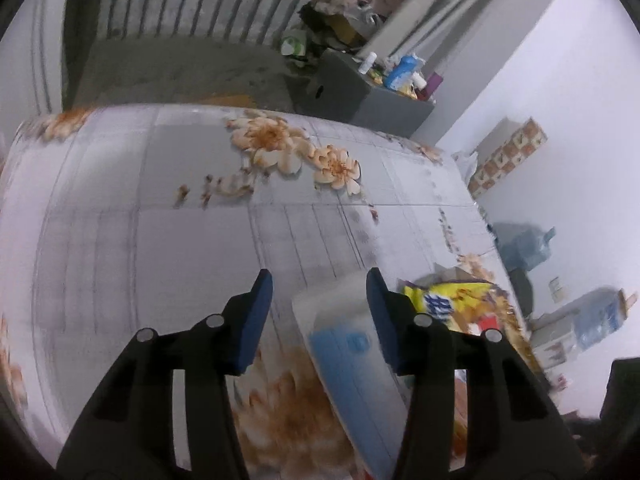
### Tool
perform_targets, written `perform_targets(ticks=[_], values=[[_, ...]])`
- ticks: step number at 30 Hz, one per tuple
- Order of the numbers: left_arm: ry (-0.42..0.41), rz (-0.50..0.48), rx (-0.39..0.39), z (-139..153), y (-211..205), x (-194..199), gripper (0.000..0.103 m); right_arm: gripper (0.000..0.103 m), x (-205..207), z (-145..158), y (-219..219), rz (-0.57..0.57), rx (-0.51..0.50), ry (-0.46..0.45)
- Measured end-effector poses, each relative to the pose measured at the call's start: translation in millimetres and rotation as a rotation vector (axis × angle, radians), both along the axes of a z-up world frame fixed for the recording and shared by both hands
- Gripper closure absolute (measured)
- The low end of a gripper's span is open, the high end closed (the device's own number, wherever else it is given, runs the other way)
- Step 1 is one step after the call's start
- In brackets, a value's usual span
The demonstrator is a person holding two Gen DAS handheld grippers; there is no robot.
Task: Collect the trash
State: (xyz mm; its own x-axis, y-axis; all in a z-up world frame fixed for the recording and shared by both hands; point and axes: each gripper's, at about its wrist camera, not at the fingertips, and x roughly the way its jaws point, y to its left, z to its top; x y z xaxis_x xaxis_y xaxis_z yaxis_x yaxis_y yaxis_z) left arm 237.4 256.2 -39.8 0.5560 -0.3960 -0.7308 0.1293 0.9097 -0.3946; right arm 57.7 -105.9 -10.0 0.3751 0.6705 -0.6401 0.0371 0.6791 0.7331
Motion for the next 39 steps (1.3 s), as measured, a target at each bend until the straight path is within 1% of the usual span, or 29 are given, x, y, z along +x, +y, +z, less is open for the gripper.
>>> perform_targets(ticks=[1, 2, 3, 5, 6, 9, 12, 13, 14, 15, 16, 18, 19, 20, 22, 24, 28, 30, 32, 34, 35, 36, 37, 38, 39], values=[[0.005, -0.001, 0.005, -3.2, -1.9, 4.9, 0.061, 0.041, -1.3, -15.8, -11.1, -0.074, 0.061, 0.063], [0.011, -0.004, 0.006, -8.2, -4.3, 9.1, 0.062, 0.038, -2.0, -29.3, -20.2, -0.138, 0.122, 0.108], [0.020, -0.003, 0.007, -14.3, -6.8, 14.0, 0.063, 0.037, -2.0, -39.8, -28.6, -0.188, 0.176, 0.140], [0.036, 0.005, -0.010, -23.7, -9.1, 18.9, 0.063, 0.037, -1.4, -58.8, -43.3, -0.267, 0.252, 0.195], [0.045, 0.008, -0.022, -28.9, -11.0, 19.5, 0.063, 0.037, -1.3, -67.7, -51.0, -0.311, 0.282, 0.218], [0.079, 0.027, -0.053, -41.0, -14.5, 13.9, 0.063, 0.037, 0.2, -80.6, -62.6, -0.370, 0.308, 0.236], [0.064, 0.060, -0.067, -44.1, -17.9, 1.3, 0.064, 0.039, 6.7, -85.0, -66.5, -0.367, 0.298, 0.237], [0.064, 0.072, -0.082, -44.3, -18.0, -3.1, 0.064, 0.042, 10.6, -86.9, -67.4, -0.358, 0.285, 0.240], [0.063, 0.085, -0.097, -44.9, -18.7, -8.1, 0.064, 0.047, 13.8, -88.6, -66.6, -0.348, 0.285, 0.240], [0.060, 0.095, -0.100, -45.2, -20.6, -12.0, 0.064, 0.050, 17.7, -90.5, -65.6, -0.340, 0.284, 0.242], [0.057, 0.104, -0.100, -45.0, -21.7, -15.8, 0.064, 0.052, 22.5, -90.8, -67.2, -0.331, 0.285, 0.236], [0.056, 0.127, -0.109, -45.0, -24.3, -23.4, 0.064, 0.059, 29.6, -90.1, -68.5, -0.312, 0.282, 0.216], [0.057, 0.132, -0.116, -45.5, -26.4, -27.3, 0.064, 0.060, 32.8, -89.4, -69.2, -0.304, 0.280, 0.206], [0.059, 0.133, -0.121, -45.4, -28.8, -30.4, 0.064, 0.064, 38.1, -88.5, -71.0, -0.285, 0.274, 0.192], [0.061, 0.122, -0.126, -45.6, -37.2, -38.0, 0.064, 0.066, 42.7, -88.1, -77.3, -0.268, 0.262, 0.170], [0.059, 0.098, -0.130, -44.2, -46.8, -47.5, 0.064, 0.066, 52.3, -86.1, -84.5, -0.215, 0.240, 0.135], [0.074, 0.037, -0.131, -41.9, -66.2, -67.0, 0.064, 0.066, 67.3, -90.1, -103.5, -0.171, 0.244, 0.118], [0.079, 0.001, -0.133, -41.2, -77.0, -78.8, 0.064, 0.066, 79.3, -96.7, -116.5, -0.139, 0.269, 0.133], [0.085, -0.023, -0.140, -41.9, -86.5, -89.5, 0.064, 0.067, 88.8, -99.2, -126.5, -0.132, 0.295, 0.128], [0.083, -0.039, -0.133, -42.5, -94.3, -97.5, 0.063, 0.065, 96.5, -97.0, -130.8, -0.113, 0.270, 0.124], [0.080, -0.040, -0.126, -43.1, -95.3, -99.5, 0.062, 0.061, 100.2, -93.7, -132.8, -0.110, 0.242, 0.128], [0.077, -0.036, -0.122, -42.9, -95.1, -101.5, 0.062, 0.053, 100.8, -91.1, -134.2, -0.115, 0.219, 0.133], [0.075, -0.029, -0.122, -42.7, -93.1, -102.8, 0.062, 0.049, 104.7, -84.9, -135.3, -0.124, 0.188, 0.133], [0.075, -0.021, -0.122, -41.6, -91.1, -103.0, 0.062, 0.037, 103.2, -76.3, -138.4, -0.140, 0.145, 0.119], [0.073, -0.011, -0.121, -40.0, -88.0, -103.7, 0.061, 0.029, 98.3, -70.6, -142.3, -0.158, 0.106, 0.109]])
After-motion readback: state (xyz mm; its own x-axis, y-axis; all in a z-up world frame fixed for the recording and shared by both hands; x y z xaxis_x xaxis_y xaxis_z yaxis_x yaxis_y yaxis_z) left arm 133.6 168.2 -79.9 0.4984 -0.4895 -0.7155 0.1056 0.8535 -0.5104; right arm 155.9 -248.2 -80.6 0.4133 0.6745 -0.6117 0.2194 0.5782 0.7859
